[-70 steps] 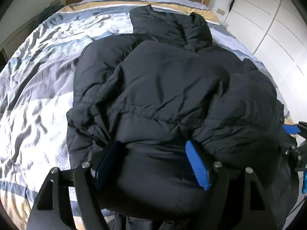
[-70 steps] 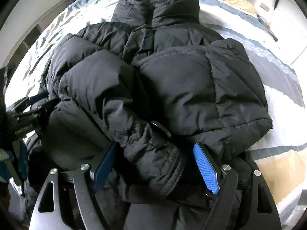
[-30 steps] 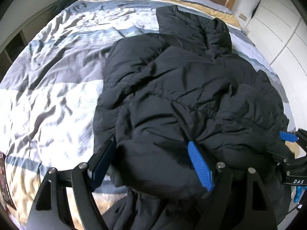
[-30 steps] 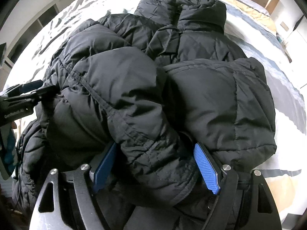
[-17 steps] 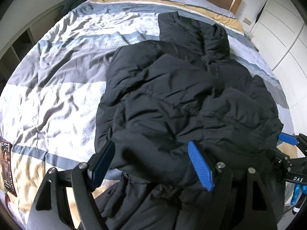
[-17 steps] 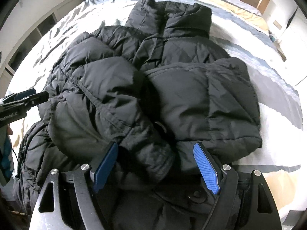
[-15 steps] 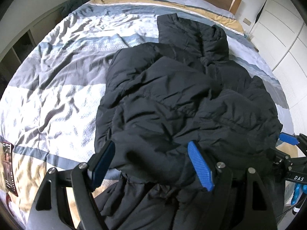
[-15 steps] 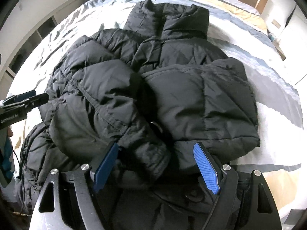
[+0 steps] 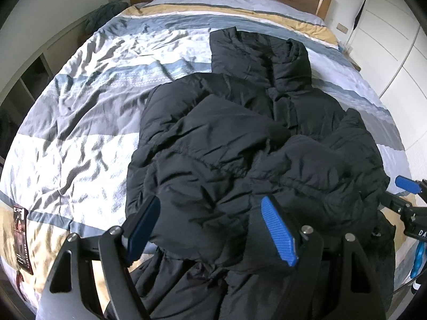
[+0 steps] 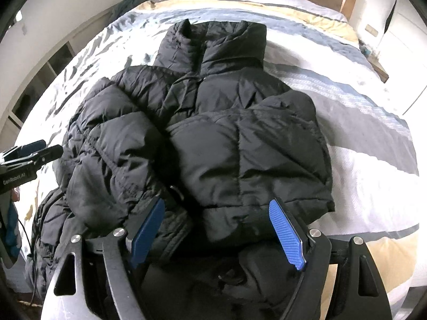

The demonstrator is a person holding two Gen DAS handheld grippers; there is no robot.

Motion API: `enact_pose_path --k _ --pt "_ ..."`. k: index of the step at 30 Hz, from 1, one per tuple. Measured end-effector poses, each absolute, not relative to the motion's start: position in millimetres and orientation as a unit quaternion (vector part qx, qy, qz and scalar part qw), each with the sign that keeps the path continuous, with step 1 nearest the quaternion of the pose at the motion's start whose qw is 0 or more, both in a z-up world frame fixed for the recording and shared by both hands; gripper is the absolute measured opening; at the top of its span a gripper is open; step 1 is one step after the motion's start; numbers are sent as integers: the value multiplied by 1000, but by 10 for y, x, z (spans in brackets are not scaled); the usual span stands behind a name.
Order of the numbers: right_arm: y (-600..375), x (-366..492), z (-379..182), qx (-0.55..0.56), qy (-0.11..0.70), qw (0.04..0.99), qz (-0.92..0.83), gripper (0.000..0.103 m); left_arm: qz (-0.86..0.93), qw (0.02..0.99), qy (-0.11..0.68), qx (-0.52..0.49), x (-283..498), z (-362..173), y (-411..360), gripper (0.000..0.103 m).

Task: Fold large clothes

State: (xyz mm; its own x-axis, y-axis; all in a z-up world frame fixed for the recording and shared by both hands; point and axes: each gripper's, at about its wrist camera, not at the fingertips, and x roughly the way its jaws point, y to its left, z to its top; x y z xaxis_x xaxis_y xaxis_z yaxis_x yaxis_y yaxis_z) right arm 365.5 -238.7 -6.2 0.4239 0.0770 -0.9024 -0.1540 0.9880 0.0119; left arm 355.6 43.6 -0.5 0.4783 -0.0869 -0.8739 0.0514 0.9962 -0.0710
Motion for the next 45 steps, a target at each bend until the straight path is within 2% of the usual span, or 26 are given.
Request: enact_pose_path --k 30,39,45 --pt "-2769 4715 48 -16 489 868 82 79 -29 847 530 17 4334 -16 -33 77" --pt "-2902 5162 -51 -15 487 869 83 79 -30 841 539 28 4800 -189 -85 77" --pt "-3022 5763 -93 -4 479 873 88 79 -47 843 536 9 5438 -296 59 77"
